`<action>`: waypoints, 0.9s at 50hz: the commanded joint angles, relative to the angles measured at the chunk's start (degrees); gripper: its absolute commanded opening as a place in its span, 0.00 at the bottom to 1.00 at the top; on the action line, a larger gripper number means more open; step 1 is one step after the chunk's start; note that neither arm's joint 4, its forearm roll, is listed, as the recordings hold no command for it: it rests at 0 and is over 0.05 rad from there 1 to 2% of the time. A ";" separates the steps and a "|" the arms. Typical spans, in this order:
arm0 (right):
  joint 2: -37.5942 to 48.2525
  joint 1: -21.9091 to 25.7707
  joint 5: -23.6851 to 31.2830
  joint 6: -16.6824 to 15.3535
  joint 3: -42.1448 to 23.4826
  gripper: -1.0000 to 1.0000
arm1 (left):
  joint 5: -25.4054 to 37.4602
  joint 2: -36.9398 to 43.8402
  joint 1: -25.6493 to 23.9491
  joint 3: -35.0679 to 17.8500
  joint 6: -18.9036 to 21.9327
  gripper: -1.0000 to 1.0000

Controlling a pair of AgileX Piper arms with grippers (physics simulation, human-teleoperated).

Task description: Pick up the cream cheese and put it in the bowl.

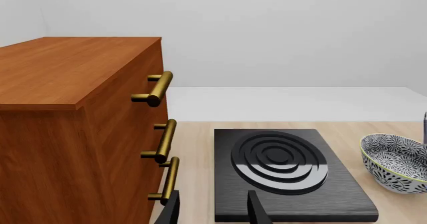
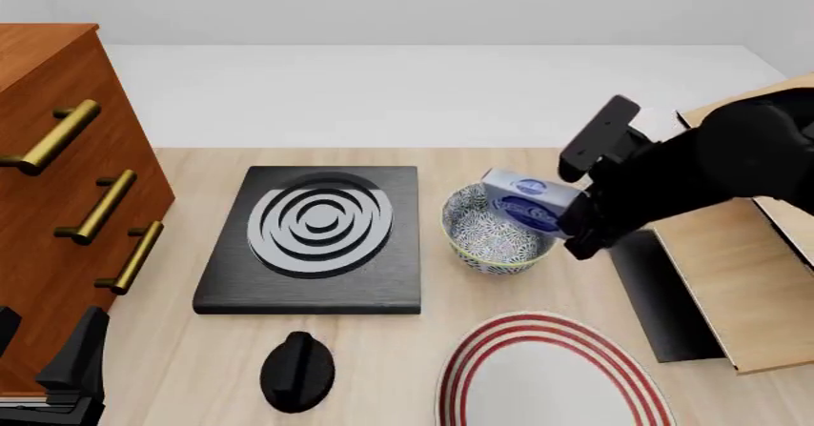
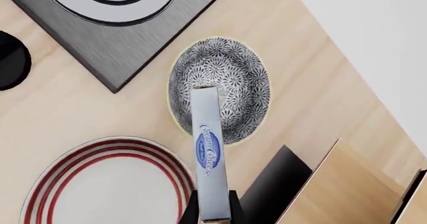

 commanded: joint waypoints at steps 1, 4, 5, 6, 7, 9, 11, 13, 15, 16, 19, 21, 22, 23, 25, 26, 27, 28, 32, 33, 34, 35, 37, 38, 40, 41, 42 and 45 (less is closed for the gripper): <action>3.23 0.03 -2.75 1.38 -0.43 0.00 | 0.00 0.00 0.00 0.00 0.00 1.00; 4.31 0.28 -3.56 1.76 -0.42 0.00 | 0.00 0.00 0.00 0.00 0.00 1.00; 4.54 0.19 -3.79 1.74 -0.45 0.00 | 0.00 0.00 0.00 0.00 0.00 1.00; 5.06 -0.01 -4.24 1.60 -0.38 0.00 | 0.00 0.00 0.00 0.00 0.00 1.00; 5.06 -0.01 -4.24 1.60 -0.38 0.00 | 0.00 0.00 0.00 0.00 0.00 1.00; 5.89 0.12 -4.77 1.87 -0.49 0.00 | 0.00 0.00 0.00 0.00 0.00 1.00; 6.56 0.08 -5.08 2.05 -0.78 0.00 | 0.00 0.00 0.00 0.00 0.00 1.00; 7.20 -0.24 -5.42 1.97 -0.99 0.00 | 0.00 0.00 0.00 0.00 0.00 1.00; 7.83 -0.45 -5.67 2.05 -1.39 0.00 | 0.00 0.00 0.00 0.00 0.00 1.00; 8.01 -0.38 -5.67 2.32 -1.53 0.00 | 0.00 0.00 0.00 0.00 0.00 1.00; 8.60 -0.90 -6.06 2.04 -1.69 0.00 | 0.00 0.00 0.00 0.00 0.00 1.00; 9.10 -0.95 -6.37 2.18 -1.78 0.00 | 0.00 0.00 0.00 0.00 0.00 1.00; 9.21 -0.81 -6.42 2.36 -1.81 0.00 | 0.00 0.00 0.00 0.00 0.00 1.00; 9.41 -0.83 -6.54 2.39 -1.85 0.00 | 0.00 0.00 0.00 0.00 0.00 1.00; 9.87 -0.94 -6.69 2.53 -2.11 0.00 | 0.00 0.00 0.00 0.00 0.00 1.00; 10.11 -1.14 -6.83 2.35 -2.18 0.00 | 0.00 0.00 0.00 0.00 0.00 1.00; 10.31 -1.23 -6.93 2.30 -2.27 0.00 | 0.00 0.00 0.00 0.00 0.00 1.00; 10.50 -1.16 -6.97 2.46 -2.41 0.00 | 0.00 0.00 0.00 0.00 0.00 1.00; 11.28 -1.07 -7.45 2.56 -2.55 0.00 | 0.00 0.00 0.00 0.00 0.00 1.00; 11.28 -1.07 -7.45 2.56 -2.55 0.00 | 0.00 0.00 0.00 0.00 0.00 1.00; 11.57 -1.00 -7.58 2.67 -2.63 0.00 | 0.00 0.00 0.00 0.00 0.00 1.00; 11.80 -1.05 -7.72 2.63 -2.71 0.00 | 0.00 0.00 0.00 0.00 0.00 1.00; 12.20 -0.99 -7.90 2.72 -2.82 0.00 | 0.00 0.00 0.00 0.00 0.00 1.00; 12.34 -1.01 -8.00 2.73 -2.86 0.00 | 0.00 0.00 0.00 0.00 0.00 1.00; 12.72 -0.87 -8.24 2.88 -2.82 0.00 | 0.00 0.00 0.00 0.00 0.00 1.00; 12.93 -0.86 -8.40 2.95 -2.85 0.00 | 0.00 0.00 0.00 0.00 0.00 1.00; 13.15 -0.69 -8.62 3.22 -2.79 0.00 | 0.00 0.00 0.00 0.00 0.00 1.00; 13.69 -0.53 -9.26 3.46 -2.44 0.00 | 0.00 0.00 0.00 0.00 0.00 1.00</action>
